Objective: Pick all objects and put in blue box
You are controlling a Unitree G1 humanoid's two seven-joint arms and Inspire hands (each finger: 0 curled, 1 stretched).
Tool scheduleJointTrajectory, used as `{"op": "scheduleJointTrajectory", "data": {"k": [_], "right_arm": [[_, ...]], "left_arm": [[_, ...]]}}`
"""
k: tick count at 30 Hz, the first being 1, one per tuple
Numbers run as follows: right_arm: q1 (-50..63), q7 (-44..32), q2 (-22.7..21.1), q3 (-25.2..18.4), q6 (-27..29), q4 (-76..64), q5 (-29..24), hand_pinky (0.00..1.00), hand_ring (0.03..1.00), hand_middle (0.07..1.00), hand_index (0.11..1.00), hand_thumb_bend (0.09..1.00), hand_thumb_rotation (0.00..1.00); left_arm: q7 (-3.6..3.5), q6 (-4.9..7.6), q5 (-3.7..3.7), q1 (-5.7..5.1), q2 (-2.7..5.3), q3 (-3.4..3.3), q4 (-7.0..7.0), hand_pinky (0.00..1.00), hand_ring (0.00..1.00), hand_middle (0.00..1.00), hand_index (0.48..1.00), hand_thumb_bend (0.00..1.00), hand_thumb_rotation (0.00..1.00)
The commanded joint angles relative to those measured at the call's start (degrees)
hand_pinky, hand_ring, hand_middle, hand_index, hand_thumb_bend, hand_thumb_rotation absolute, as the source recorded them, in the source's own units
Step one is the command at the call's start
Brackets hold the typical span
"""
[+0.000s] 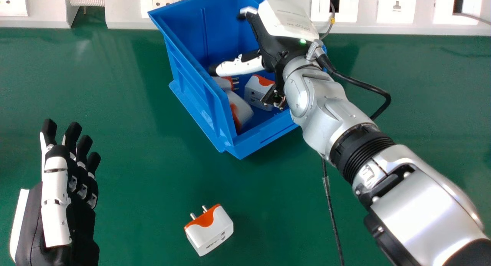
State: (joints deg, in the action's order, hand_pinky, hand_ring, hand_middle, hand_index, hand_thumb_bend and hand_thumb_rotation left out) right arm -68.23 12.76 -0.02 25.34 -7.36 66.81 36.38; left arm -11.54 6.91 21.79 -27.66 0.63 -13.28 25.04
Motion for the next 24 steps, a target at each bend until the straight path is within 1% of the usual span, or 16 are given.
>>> {"op": "scheduleJointTrajectory", "data": {"k": [1,3,6,7,8,9,10,12,13,14,15,16,17,20,23,24], "right_arm": [[0.42,2.08,-0.45,-0.68,0.53,-2.75,-0.69,0.83,0.951,0.958,0.955,0.573,0.65],[1.39,3.15,-0.57,-0.93,0.46,-4.21,-0.73,0.83,0.961,0.966,0.964,0.550,0.65],[4.10,5.53,-1.43,-0.88,0.45,-9.08,0.06,0.84,0.969,0.973,0.971,0.522,0.62],[5.48,6.17,-1.94,-0.90,0.30,-11.79,0.39,0.84,0.969,0.973,0.971,0.522,0.62],[6.48,6.46,-2.32,-0.91,0.07,-13.80,0.62,0.84,0.974,0.979,0.972,0.496,0.57],[7.71,6.44,-2.77,-0.99,-0.31,-16.34,0.81,0.84,0.974,0.979,0.972,0.496,0.57],[10.21,6.38,-3.57,-1.45,-0.58,-21.17,0.89,0.84,0.971,0.982,0.966,0.465,0.51],[14.37,6.05,-4.82,-2.20,-0.93,-28.97,0.88,0.84,0.971,0.982,0.966,0.465,0.51],[17.93,6.08,-5.68,-2.66,-1.08,-34.94,1.14,0.83,0.966,0.983,0.960,0.439,0.46],[20.32,5.98,-6.24,-2.91,-1.30,-38.94,1.39,0.83,0.966,0.983,0.960,0.439,0.46],[23.07,5.47,-6.75,-3.37,-1.48,-43.39,1.26,0.82,0.959,0.980,0.951,0.409,0.41],[25.92,4.72,-7.15,-3.86,-1.96,-47.81,1.10,0.82,0.959,0.980,0.951,0.409,0.41],[28.80,3.83,-7.54,-4.38,-2.34,-52.07,0.89,0.81,0.949,0.977,0.945,0.384,0.38],[38.61,2.03,-9.58,-5.81,-0.97,-64.41,0.11,0.81,0.949,0.977,0.945,0.384,0.38],[48.83,1.57,-11.76,-6.83,1.54,-74.08,-0.19,0.79,0.936,0.977,0.945,0.362,0.36],[52.52,1.52,-12.73,-7.09,2.53,-77.31,0.03,0.76,0.918,0.968,0.940,0.341,0.35]], "left_arm": [[-0.39,1.29,-0.08,0.28,-0.38,0.12,0.22,1.00,1.00,1.00,0.999,0.15,1.00],[-0.32,1.35,-0.06,0.55,-0.27,0.21,0.06,1.00,1.00,1.00,0.999,0.15,1.00],[-0.43,1.47,0.33,0.91,-0.10,0.25,-0.15,1.00,1.00,1.00,0.998,0.15,1.00],[-0.32,1.50,0.17,0.97,-0.06,0.28,-0.18,1.00,1.00,1.00,0.998,0.15,1.00],[-0.22,1.52,0.02,1.00,-0.03,0.32,-0.17,1.00,1.00,1.00,0.996,0.15,1.00],[0.04,1.49,-0.36,0.98,0.02,0.38,-0.10,1.00,1.00,1.00,0.996,0.15,1.00],[0.15,1.42,-0.73,1.00,-0.08,0.48,-0.07,1.00,1.00,1.00,0.994,0.15,1.00],[0.18,1.34,-1.05,1.05,-0.24,0.68,-0.05,1.00,1.00,1.00,0.994,0.15,1.00],[0.10,1.23,-0.93,1.15,-0.27,0.80,-0.09,1.00,1.00,1.00,0.991,0.15,1.00],[0.05,1.16,-0.83,1.22,-0.27,0.87,-0.11,1.00,1.00,1.00,0.991,0.15,1.00],[0.00,1.00,-0.51,1.33,-0.22,0.92,-0.15,1.00,1.00,1.00,0.991,0.15,1.00],[-0.04,1.00,-0.25,1.48,-0.14,0.93,-0.26,1.00,1.00,1.00,0.991,0.15,1.00],[-0.12,1.03,-0.10,1.59,-0.13,0.94,-0.38,1.00,1.00,1.00,0.991,0.16,1.00],[-0.51,1.15,0.34,1.94,-0.19,0.92,-0.89,1.00,1.00,1.00,0.991,0.16,1.00],[-0.83,1.48,0.69,2.23,-0.26,0.69,-1.53,1.00,1.00,1.00,0.990,0.16,0.99],[-1.02,1.60,0.84,2.26,-0.34,0.60,-1.71,1.00,1.00,1.00,0.989,0.16,0.97]]}}
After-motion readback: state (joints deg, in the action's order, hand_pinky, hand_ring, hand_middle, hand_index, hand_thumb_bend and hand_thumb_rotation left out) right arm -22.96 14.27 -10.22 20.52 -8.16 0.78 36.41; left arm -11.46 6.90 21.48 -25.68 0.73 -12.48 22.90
